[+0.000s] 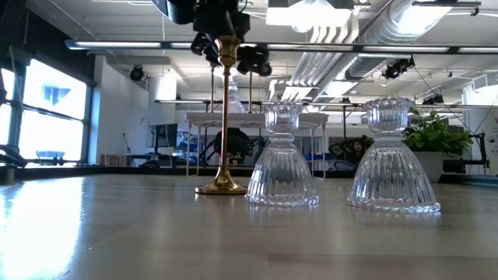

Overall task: Pick & Place candle stick holders
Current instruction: Put the gold candle holder on the shelf

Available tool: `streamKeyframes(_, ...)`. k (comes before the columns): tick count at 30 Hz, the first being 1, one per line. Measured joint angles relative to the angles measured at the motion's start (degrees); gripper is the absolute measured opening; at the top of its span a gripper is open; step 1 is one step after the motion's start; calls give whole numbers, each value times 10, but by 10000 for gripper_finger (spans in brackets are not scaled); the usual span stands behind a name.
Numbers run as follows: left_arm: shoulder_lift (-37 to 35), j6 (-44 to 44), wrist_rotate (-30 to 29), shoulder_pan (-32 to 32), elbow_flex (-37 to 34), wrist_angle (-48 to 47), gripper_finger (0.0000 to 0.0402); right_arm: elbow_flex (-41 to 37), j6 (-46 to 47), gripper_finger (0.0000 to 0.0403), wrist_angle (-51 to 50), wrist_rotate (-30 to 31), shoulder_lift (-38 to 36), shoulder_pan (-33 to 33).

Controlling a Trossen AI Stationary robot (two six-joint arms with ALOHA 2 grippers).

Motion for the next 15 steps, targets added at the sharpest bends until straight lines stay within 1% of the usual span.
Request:
streamKeyframes(3,0,9,-34,0,0,2,213,0,-2,130,0,0,0,0)
streamKeyframes(5,0,30,-58,-4,0,4,213,0,-6,130,0,0,0,0)
streamKeyframes(8,-14,77,-70,-17,0,10,213,0,-8,130,0,3,0,0)
streamKeyframes(11,-39,117,-73,-47,0,15,213,0,-6,130,-2,9,0,0)
streamKeyframes(15,-88,176,-69,-111,0,7,213,0,-4,130,-9,15,0,0)
